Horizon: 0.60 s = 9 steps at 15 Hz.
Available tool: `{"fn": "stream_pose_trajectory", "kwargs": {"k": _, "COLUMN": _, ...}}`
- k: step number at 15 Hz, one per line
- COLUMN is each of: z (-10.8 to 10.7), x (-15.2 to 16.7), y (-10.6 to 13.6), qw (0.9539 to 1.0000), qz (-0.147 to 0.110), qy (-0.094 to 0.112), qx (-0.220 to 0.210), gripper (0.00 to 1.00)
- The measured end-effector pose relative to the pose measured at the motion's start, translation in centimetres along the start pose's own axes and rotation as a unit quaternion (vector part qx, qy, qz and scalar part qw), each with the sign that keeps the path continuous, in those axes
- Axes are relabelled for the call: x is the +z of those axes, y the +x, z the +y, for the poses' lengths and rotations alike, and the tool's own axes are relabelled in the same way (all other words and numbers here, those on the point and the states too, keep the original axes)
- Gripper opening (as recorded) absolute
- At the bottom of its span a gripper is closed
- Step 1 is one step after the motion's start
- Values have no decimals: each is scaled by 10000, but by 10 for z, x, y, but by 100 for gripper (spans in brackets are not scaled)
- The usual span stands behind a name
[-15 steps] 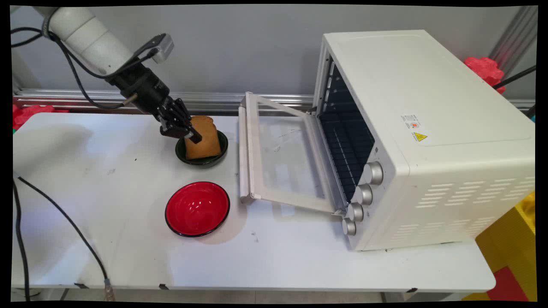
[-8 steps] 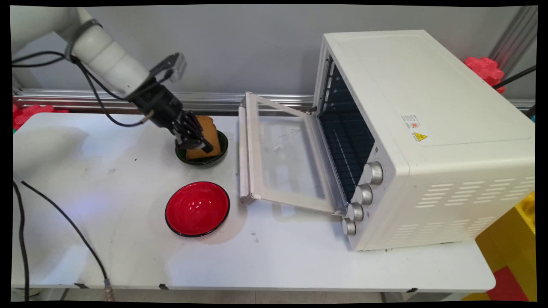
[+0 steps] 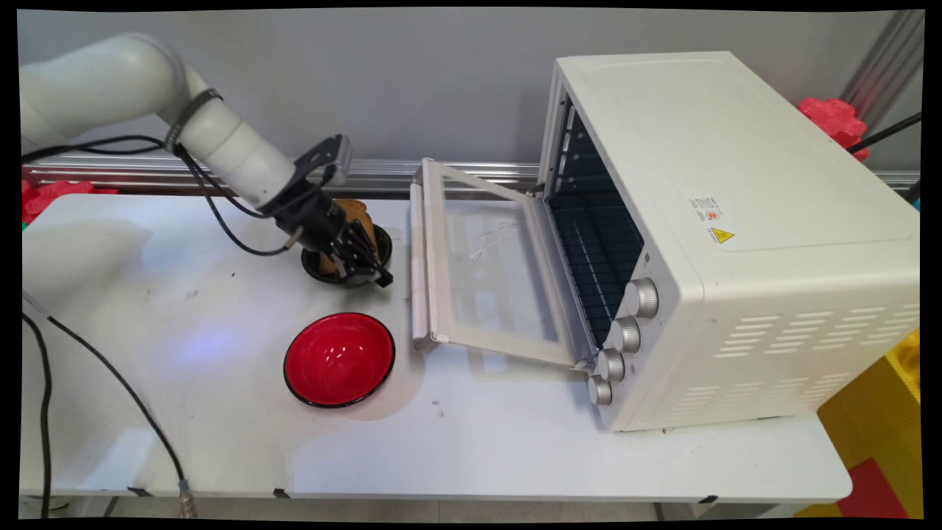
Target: Close the oven
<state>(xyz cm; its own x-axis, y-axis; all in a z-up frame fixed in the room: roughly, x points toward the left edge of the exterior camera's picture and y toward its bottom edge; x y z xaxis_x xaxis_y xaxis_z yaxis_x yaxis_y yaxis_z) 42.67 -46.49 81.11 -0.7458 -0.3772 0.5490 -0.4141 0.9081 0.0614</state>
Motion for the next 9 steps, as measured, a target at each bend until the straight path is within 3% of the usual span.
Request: {"fn": "stream_pose_trajectory", "kwargs": {"k": 9, "z": -3, "x": 45, "y": -3, "qw": 9999, "qz": 125, "qy": 83, "qx": 70, "gripper": 0}}
